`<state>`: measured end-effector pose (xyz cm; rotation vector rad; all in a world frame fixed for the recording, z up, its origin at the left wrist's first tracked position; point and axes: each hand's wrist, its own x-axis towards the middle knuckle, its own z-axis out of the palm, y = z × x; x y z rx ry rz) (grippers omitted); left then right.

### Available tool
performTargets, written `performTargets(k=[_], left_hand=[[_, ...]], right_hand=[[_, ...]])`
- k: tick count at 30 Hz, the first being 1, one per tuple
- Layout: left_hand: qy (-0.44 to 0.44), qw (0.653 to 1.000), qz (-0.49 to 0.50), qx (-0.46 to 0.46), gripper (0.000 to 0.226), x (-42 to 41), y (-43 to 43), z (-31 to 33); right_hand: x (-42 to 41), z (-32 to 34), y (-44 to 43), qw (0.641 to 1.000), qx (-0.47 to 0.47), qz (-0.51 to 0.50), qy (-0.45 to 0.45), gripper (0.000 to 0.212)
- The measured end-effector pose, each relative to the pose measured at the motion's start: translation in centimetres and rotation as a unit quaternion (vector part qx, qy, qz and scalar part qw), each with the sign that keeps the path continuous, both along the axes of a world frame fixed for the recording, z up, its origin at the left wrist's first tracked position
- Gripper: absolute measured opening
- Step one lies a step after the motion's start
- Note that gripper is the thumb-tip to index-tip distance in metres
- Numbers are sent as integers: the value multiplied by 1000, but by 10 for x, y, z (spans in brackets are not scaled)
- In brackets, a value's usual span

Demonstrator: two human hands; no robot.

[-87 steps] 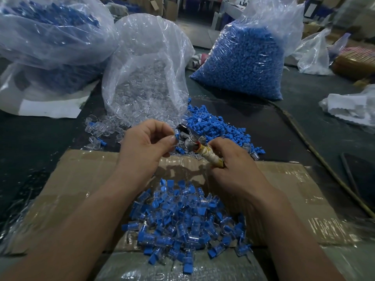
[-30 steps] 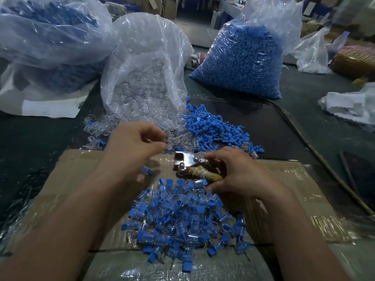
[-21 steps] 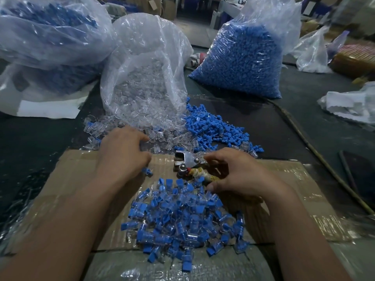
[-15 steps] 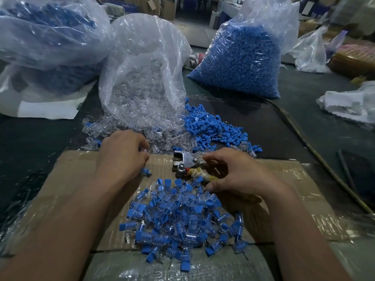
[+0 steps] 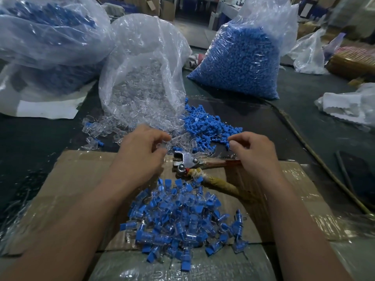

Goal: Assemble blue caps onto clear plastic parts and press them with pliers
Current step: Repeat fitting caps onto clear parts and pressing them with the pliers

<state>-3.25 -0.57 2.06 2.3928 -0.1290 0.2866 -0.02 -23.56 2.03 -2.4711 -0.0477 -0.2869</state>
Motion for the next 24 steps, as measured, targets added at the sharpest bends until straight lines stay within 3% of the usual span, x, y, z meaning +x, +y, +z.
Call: performTargets(k=[6,10,12,20,24], left_hand=[[-3,999,-14,-41,37,-4,-4,3],[-4,997,-17,-73,22,-6,-5,5],[-1,993,-16,-115,25,-8,-6,5],[33,973,0,-229,21,-13,-7,5],[26,974,0,-224,20,-13,-8,6]], right_hand=[[15,-10,11,998,-52,23,11,28],[20,-17,14,988,-129,79,39,38],[21,-18,14,984,-139,96,54,39],[24,-17,12,984,-135,99,54,23],[22,-18,11,987,-126,88,39,15]])
